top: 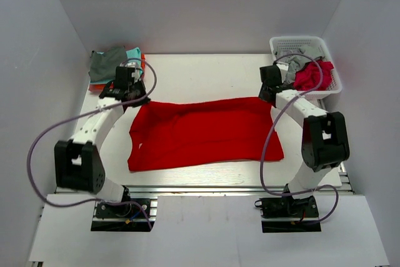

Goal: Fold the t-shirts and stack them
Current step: Fold the other side of the tshirt into a rectangle

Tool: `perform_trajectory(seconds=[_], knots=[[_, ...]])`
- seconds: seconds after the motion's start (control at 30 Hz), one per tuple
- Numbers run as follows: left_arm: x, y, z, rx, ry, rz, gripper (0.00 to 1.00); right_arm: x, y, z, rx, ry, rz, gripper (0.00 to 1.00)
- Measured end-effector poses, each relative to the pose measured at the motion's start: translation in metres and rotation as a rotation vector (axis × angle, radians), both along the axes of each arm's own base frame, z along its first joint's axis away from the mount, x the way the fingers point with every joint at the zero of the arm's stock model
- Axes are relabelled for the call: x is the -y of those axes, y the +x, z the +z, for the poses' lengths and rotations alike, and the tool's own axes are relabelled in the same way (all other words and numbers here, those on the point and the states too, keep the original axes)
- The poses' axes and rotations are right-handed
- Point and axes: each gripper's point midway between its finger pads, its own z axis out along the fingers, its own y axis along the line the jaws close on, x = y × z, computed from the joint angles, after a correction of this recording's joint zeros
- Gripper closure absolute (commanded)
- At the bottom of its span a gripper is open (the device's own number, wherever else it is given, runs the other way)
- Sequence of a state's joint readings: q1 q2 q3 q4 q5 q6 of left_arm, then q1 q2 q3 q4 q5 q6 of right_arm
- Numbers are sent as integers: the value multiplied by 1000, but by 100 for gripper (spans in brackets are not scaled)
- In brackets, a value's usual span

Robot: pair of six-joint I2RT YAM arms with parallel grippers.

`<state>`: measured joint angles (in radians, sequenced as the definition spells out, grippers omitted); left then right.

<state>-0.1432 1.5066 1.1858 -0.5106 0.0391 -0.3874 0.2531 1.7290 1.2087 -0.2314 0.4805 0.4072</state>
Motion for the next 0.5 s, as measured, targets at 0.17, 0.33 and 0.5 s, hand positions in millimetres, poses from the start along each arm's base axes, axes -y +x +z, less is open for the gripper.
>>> perform_trajectory(seconds=[0.17, 0.33, 0.5], knots=[[-7, -63, -11, -38, -31, 40, 100, 8, -31, -8, -29, -5, -1, 100], [-10, -106, -28, -112, -56, 69, 100, 9, -43, 3, -5, 9, 4, 100], [-12, -126, -25, -125, -74, 91, 100, 9, -48, 20, 37, 27, 8, 100]])
